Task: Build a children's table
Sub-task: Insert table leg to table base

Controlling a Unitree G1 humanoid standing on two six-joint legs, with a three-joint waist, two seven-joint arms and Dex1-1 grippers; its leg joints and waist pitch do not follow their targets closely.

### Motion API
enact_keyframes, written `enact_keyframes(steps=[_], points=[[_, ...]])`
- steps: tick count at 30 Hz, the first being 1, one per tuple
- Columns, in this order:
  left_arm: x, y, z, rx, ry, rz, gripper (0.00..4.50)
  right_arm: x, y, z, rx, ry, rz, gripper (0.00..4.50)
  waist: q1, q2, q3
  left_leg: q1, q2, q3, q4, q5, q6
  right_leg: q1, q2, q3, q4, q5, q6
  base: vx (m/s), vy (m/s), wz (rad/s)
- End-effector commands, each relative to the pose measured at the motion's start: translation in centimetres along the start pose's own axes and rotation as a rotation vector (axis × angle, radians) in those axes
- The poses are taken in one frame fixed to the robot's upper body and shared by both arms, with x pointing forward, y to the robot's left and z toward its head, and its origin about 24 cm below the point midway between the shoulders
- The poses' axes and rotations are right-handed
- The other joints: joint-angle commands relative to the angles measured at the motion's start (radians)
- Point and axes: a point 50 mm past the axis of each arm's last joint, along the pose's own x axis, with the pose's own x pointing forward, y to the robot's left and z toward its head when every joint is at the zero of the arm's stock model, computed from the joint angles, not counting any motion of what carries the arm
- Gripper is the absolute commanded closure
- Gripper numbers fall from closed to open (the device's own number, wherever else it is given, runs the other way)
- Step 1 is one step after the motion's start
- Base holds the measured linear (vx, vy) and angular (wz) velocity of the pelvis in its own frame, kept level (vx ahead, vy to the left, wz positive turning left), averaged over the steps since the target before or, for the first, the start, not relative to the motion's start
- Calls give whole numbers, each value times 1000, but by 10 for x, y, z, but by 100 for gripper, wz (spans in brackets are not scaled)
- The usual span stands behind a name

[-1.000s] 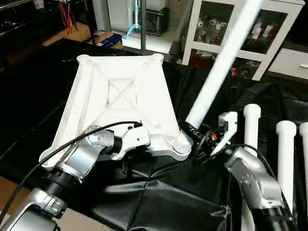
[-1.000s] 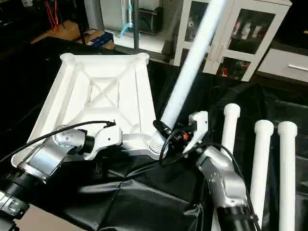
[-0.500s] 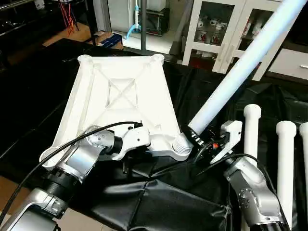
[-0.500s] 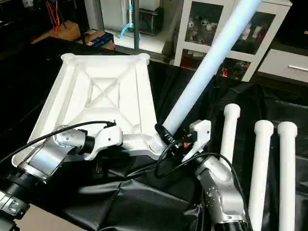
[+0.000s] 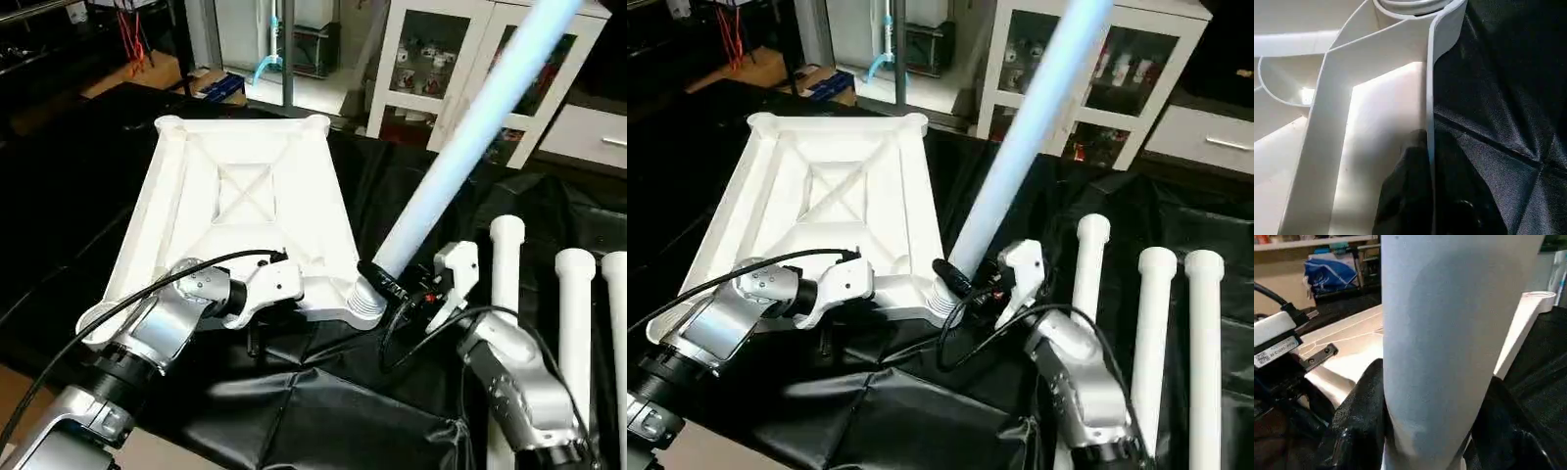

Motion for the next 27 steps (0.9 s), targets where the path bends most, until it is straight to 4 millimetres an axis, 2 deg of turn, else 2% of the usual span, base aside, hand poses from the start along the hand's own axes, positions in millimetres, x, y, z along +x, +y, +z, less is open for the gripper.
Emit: enact_keyframes(steps=[1, 7, 16, 19, 27], points=[[-3, 2, -2, -30, -31, 45, 450, -12, 0, -39, 48, 240, 8, 267, 5, -7, -41, -2, 63, -37, -89, -203, 38, 35, -89, 54, -88, -362, -182, 0, 0, 0], [-1, 0, -1, -27, -31, 36, 450, -2, -5, -29, -22, 275, 66, 267, -5, -10, -40, -2, 63, -40, -90, -232, 29, 34, -88, 53, -92, -401, -178, 0, 0, 0], [2, -1, -1, -29, -33, 27, 450, 7, 2, -29, -80, 313, 136, 267, -11, -10, -39, -1, 64, -41, -92, -258, 22, 31, -88, 54, -94, -404, -179, 0, 0, 0], [2, -2, -1, -28, -32, 28, 450, 6, 2, -30, -75, 314, 132, 267, -11, -11, -39, 0, 64, -42, -92, -272, 20, 28, -89, 55, -99, -447, -165, 0, 0, 0], [2, 0, 0, -24, -35, 31, 450, -2, -4, -30, -44, 284, 59, 267, -12, -7, -39, 0, 65, -42, -94, -286, 17, 26, -88, 56, -99, -432, -168, 0, 0, 0]])
